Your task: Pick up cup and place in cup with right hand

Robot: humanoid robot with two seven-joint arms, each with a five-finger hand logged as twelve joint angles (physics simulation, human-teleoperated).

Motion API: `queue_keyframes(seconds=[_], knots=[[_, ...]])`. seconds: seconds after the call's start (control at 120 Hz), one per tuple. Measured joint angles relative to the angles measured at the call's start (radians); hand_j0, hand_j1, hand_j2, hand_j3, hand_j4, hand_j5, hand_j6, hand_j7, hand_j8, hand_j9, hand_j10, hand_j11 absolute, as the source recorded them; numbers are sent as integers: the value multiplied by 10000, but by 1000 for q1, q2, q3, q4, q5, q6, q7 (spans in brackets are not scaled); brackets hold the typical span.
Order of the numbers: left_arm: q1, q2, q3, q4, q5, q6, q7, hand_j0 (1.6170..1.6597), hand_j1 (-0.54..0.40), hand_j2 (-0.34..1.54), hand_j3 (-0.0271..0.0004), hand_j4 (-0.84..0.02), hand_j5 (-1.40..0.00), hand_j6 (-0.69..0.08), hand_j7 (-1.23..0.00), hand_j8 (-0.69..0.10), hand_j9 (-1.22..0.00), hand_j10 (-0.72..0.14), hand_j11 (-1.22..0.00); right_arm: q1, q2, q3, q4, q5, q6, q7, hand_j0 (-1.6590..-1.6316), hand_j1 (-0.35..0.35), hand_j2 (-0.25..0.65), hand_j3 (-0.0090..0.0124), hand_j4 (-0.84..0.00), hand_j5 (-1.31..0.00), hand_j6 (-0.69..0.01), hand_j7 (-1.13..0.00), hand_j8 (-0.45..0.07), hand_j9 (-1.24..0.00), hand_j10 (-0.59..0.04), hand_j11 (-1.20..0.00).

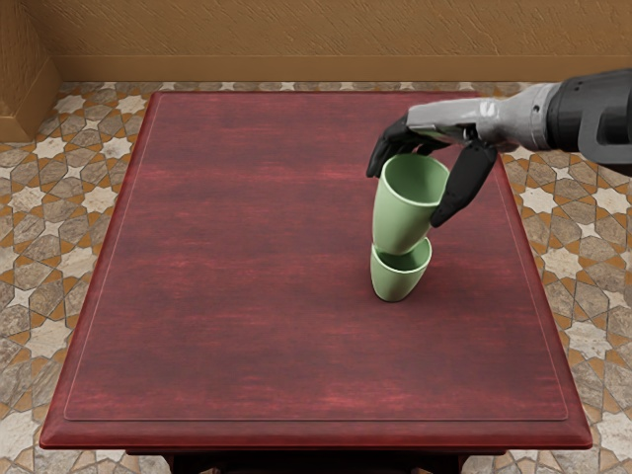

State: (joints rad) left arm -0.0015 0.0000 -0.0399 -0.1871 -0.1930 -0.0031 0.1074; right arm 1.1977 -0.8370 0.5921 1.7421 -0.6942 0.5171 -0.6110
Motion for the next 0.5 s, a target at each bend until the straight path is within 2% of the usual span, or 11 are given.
queue_keyframes(seconds=[0.208,0.292,0.5], knots=[[0,0,0,0,0,0,0,16581,3491,0,0,-3,0,-4,0,-3,0,-2,0,-15,-11,2,2,1,6,0,-16538,390,-700,-5,-4502,-6242,-3453,-6058,-2682,-6254,-3640,-6224],[0,0,0,0,0,0,0,16581,3491,0,0,-3,0,-4,0,-3,0,-2,0,-17,-25,2,2,-1,1,0,-16536,431,-710,5,-4556,-6333,-3374,-6138,-2632,-6343,-3585,-6316],[0,0,0,0,0,0,0,16581,3491,0,0,-3,0,-4,0,-3,0,-2,0,-31,-36,3,2,-3,-4,0,-16534,501,-637,3,-4664,-6526,-3234,-6302,-2470,-6538,-3410,-6522]])
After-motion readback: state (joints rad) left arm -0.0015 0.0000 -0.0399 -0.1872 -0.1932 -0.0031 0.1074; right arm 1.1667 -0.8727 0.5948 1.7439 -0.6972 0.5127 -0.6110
